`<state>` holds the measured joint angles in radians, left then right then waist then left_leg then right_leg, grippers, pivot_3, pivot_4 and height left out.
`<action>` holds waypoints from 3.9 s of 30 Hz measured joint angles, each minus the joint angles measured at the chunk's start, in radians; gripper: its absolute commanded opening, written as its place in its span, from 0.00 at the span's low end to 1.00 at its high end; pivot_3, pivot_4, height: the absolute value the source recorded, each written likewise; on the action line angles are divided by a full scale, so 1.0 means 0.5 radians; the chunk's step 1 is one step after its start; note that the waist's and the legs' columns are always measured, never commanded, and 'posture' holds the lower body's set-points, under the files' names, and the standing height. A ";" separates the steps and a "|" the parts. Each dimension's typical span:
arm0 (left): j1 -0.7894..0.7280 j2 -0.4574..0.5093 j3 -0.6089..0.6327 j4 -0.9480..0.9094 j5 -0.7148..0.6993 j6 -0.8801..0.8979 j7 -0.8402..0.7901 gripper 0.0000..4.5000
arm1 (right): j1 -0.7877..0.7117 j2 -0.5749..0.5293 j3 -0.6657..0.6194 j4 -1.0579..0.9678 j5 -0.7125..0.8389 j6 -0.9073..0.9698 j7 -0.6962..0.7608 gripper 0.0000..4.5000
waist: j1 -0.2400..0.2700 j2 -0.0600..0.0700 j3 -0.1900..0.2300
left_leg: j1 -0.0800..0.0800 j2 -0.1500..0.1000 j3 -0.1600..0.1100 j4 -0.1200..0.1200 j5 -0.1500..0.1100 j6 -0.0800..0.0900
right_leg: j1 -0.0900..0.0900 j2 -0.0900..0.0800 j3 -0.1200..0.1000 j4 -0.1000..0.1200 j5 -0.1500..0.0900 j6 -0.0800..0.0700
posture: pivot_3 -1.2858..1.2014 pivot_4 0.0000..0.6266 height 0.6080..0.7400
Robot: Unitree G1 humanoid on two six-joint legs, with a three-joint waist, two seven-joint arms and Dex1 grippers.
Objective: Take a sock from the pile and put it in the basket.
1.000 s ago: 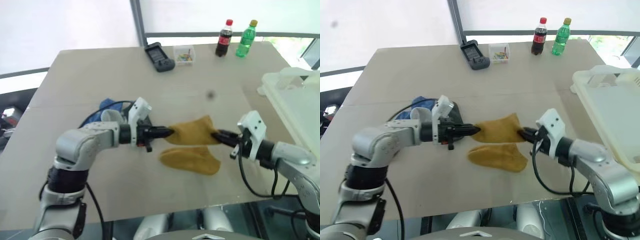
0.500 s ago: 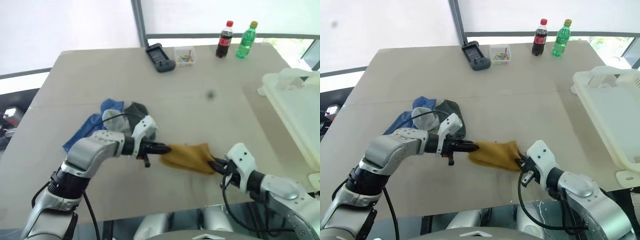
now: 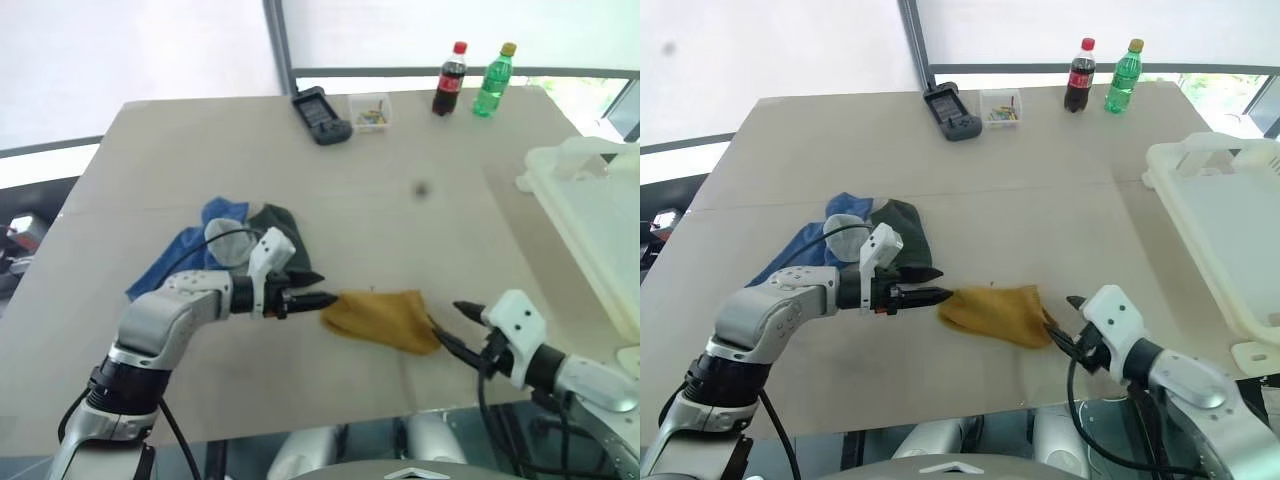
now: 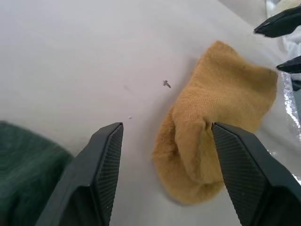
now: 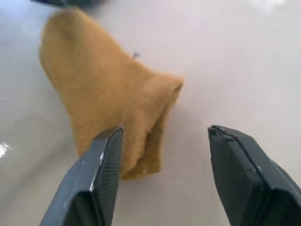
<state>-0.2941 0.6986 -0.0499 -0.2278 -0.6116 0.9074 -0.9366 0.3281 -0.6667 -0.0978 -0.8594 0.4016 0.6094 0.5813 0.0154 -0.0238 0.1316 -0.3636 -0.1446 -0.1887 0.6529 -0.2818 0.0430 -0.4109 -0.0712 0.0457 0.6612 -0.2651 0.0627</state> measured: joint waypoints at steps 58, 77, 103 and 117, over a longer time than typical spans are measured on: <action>0.155 -0.004 0.175 -0.203 -0.550 0.806 0.355 0.70 | -0.548 0.102 0.534 0.868 -0.241 -0.581 0.409 0.01 | -0.002 0.001 -0.001 | 0.002 0.001 0.002 -0.001 0.000 0.000 | 0.000 0.000 0.002 0.000 0.000 0.000 | 0.52 0.24 1.00; 0.131 -0.431 0.367 -0.111 -0.814 1.018 0.701 0.70 | -0.569 0.117 0.614 1.096 -0.398 -0.858 0.472 0.01 | 0.000 0.000 -0.006 | 0.003 0.001 0.002 0.001 0.000 0.000 | 0.001 0.001 0.001 0.002 0.000 0.000 | 0.52 0.24 1.00; -0.401 -1.062 0.367 0.517 -1.164 1.266 0.968 0.70 | -0.568 0.166 0.615 1.050 -0.425 -0.786 0.442 0.01 | -0.001 -0.002 -0.008 | 0.003 0.000 0.003 0.004 0.000 0.000 | 0.001 0.001 0.002 0.003 0.000 0.000 | 0.52 0.24 1.00; -0.554 -1.206 0.037 0.920 -0.655 0.903 0.757 0.70 | -0.430 -0.087 0.538 0.668 -0.468 -0.578 0.416 0.01 | 0.007 -0.002 -0.008 | 0.001 -0.002 0.002 0.005 0.000 0.000 | 0.001 0.000 0.002 0.002 0.000 0.000 | 0.52 0.24 1.00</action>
<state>-0.5710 0.0954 -0.0314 0.2321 -0.9393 1.3587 -0.5581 0.1132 -0.7103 0.1713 -0.5252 0.1678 0.3204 0.7896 0.0188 -0.0249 0.1274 -0.3630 -0.1454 -0.1877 0.6555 -0.2818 0.0429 -0.4105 -0.0714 0.0467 0.6622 -0.2650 0.0627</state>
